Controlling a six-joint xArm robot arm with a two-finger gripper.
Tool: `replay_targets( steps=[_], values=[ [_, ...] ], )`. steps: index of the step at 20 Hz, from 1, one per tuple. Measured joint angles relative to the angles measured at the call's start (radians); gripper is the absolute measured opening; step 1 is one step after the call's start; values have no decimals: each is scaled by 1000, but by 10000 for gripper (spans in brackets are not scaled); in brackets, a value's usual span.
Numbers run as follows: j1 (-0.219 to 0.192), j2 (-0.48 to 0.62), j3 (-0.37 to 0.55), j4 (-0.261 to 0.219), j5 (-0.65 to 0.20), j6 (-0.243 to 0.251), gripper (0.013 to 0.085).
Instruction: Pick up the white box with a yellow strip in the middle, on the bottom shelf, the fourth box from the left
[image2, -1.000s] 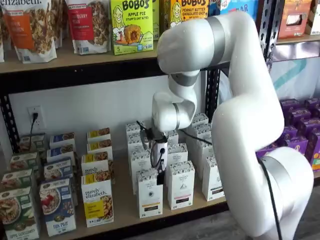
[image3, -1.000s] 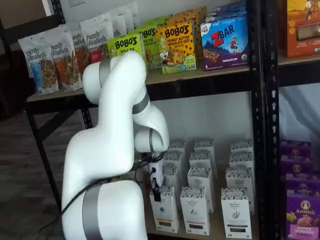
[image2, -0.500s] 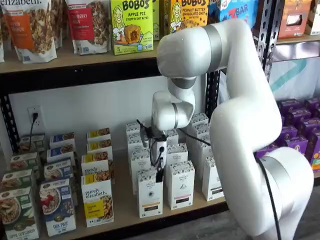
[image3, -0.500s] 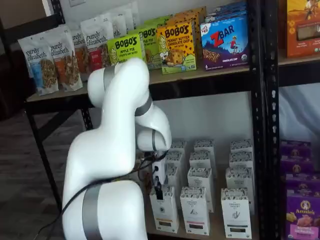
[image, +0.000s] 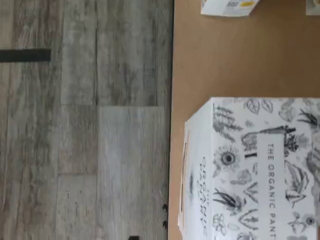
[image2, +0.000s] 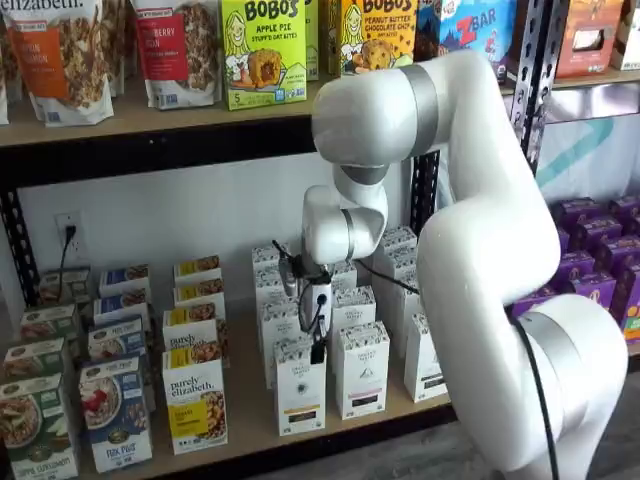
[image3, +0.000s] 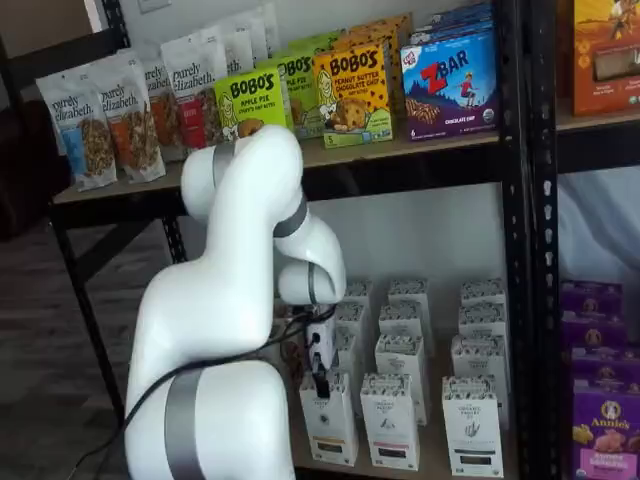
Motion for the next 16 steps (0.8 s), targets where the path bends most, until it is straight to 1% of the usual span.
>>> replay_targets(
  steps=[8,16],
  values=[
    [-13,54,-61,-26,10,11,850],
    [-9,90,-104,-45,24,32,850]
  ],
)
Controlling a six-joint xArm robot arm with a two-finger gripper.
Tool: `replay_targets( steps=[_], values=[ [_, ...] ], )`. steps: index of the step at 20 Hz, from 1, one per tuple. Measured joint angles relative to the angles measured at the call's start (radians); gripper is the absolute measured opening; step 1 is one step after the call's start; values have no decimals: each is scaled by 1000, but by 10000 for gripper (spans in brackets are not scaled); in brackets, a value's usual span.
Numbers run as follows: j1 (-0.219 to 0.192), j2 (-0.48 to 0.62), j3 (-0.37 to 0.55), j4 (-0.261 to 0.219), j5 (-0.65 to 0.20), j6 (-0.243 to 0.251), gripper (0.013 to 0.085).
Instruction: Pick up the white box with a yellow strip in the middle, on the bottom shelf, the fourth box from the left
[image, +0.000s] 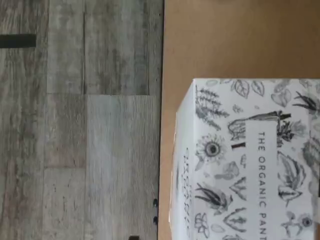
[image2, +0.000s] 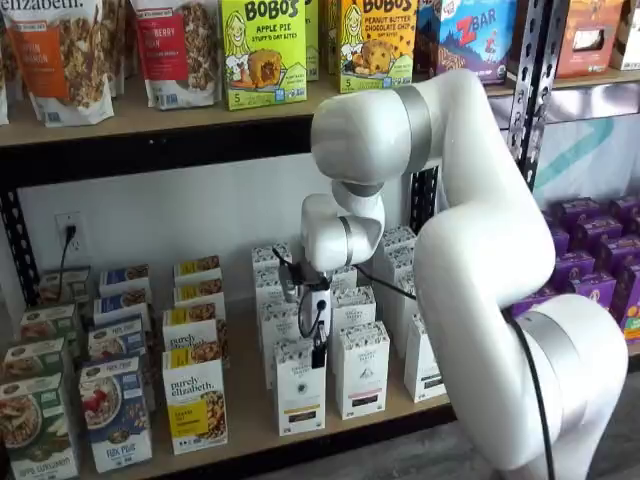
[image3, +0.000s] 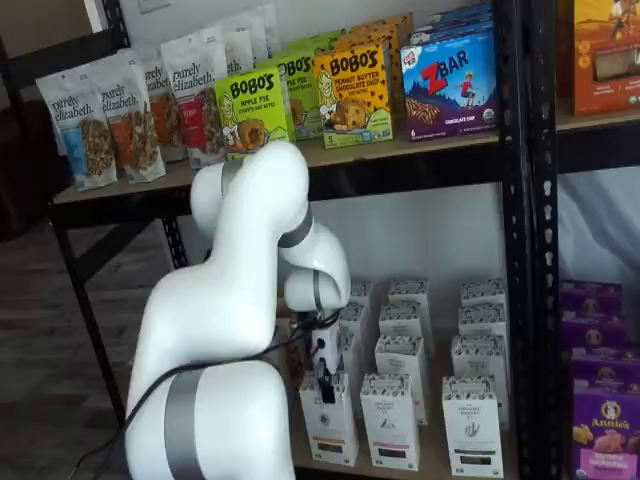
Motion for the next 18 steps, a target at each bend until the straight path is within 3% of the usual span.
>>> replay_targets(
  steps=[8,18],
  values=[
    [-6,17,-18,-37,18,27,850],
    [3,48,-54,-45,31,43,850]
  ],
)
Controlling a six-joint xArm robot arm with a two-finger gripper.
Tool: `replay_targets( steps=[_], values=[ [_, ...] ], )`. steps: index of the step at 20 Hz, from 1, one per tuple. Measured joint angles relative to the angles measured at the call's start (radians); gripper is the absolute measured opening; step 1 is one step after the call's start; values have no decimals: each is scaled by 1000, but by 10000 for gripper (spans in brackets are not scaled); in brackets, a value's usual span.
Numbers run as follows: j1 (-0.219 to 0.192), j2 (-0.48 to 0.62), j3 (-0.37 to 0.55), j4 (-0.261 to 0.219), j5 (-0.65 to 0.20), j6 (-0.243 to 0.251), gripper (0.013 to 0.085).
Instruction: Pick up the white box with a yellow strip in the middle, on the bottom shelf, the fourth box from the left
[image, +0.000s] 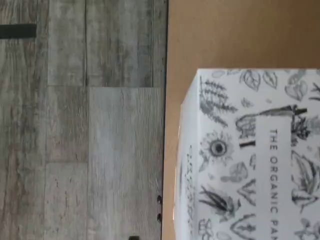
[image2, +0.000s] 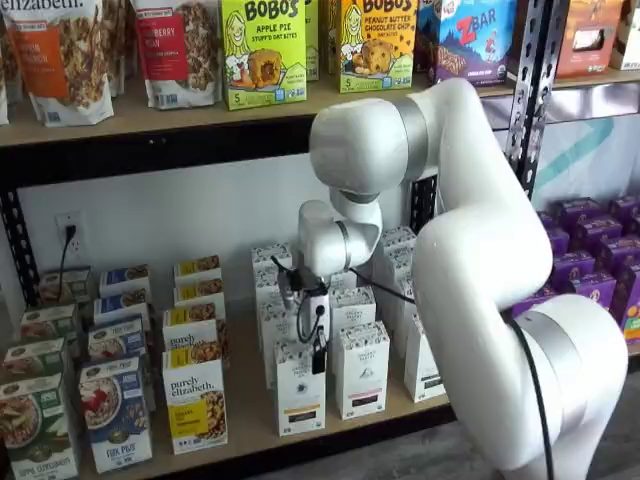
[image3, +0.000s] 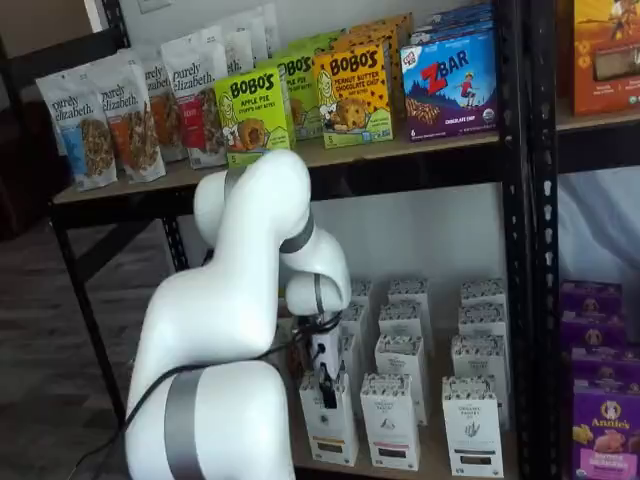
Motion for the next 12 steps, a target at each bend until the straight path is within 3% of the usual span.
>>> replay_targets(
  steps=[12],
  values=[
    [18,49,-52,2,-6,16,850]
  ],
)
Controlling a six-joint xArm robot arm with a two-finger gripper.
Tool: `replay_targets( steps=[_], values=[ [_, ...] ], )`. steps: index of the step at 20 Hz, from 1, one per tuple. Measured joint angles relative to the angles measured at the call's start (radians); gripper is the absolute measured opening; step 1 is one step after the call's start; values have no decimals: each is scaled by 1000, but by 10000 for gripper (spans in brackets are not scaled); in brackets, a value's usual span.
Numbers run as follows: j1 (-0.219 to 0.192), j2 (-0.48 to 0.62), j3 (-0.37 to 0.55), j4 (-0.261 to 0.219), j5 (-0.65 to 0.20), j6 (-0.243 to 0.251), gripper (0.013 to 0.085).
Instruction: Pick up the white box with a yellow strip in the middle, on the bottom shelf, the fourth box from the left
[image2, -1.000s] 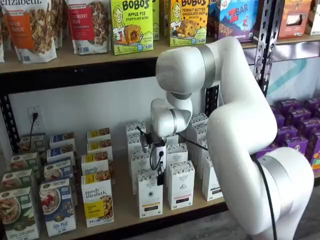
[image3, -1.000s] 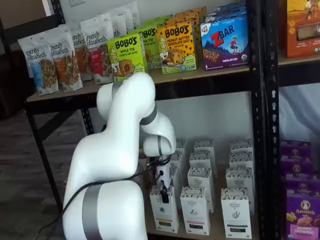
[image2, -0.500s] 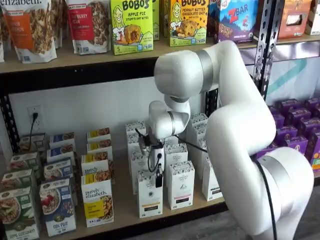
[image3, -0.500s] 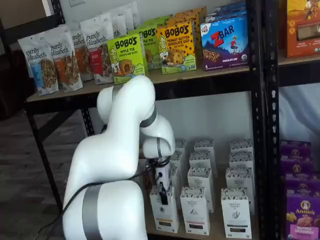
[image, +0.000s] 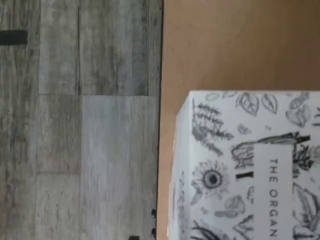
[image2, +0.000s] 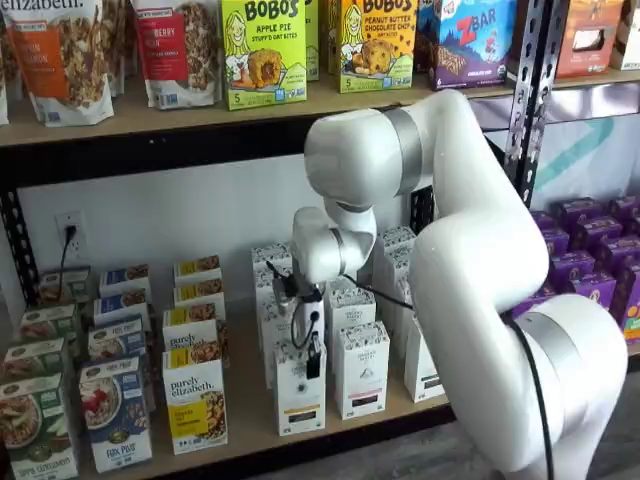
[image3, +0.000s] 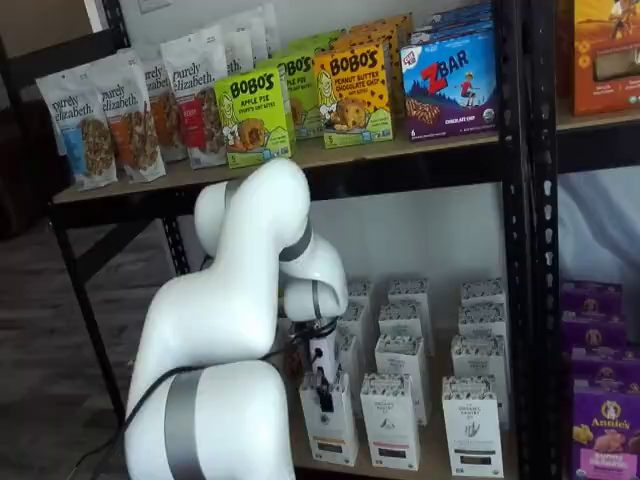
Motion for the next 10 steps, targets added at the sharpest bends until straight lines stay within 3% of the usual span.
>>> replay_targets(
  steps=[6,10],
  values=[
    [10,21,-18,-10,-19,17,850],
    [14,31,-28,-22,-19,32,730]
  ],
)
